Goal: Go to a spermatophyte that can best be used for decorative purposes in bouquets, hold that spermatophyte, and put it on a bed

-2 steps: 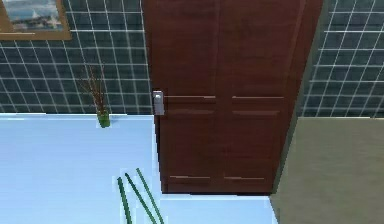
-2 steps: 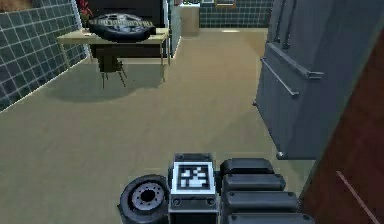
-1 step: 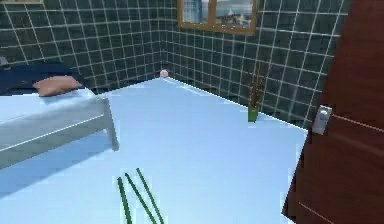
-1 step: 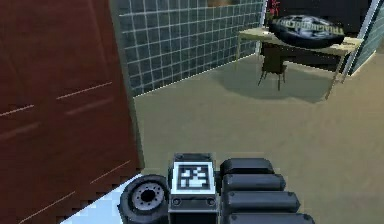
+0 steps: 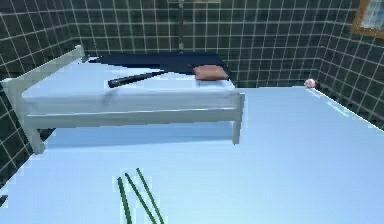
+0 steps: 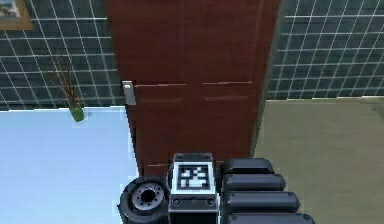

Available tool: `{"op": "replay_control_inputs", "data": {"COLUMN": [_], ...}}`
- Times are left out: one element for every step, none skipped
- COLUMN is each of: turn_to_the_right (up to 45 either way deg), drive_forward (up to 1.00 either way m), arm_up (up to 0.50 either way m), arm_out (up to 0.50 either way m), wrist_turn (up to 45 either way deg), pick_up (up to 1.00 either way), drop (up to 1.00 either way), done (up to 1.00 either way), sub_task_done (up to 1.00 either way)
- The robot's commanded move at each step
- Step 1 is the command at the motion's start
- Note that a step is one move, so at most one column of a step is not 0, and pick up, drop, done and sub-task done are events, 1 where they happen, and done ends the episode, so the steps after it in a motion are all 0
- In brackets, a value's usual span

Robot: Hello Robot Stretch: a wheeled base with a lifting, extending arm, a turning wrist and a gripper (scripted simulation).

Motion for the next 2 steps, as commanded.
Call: {"op": "replay_control_inputs", "data": {"turn_to_the_right": [0.0, -33.0], "drive_forward": [0.50, 0.00], "arm_up": [0.00, 0.00], "arm_out": [0.00, 0.00], "wrist_turn": [0.0, 0.0], "pick_up": [0.00, 0.00], "drop": [0.00, 0.00], "done": [0.00, 0.00], "sub_task_done": [0.00, 0.00]}}
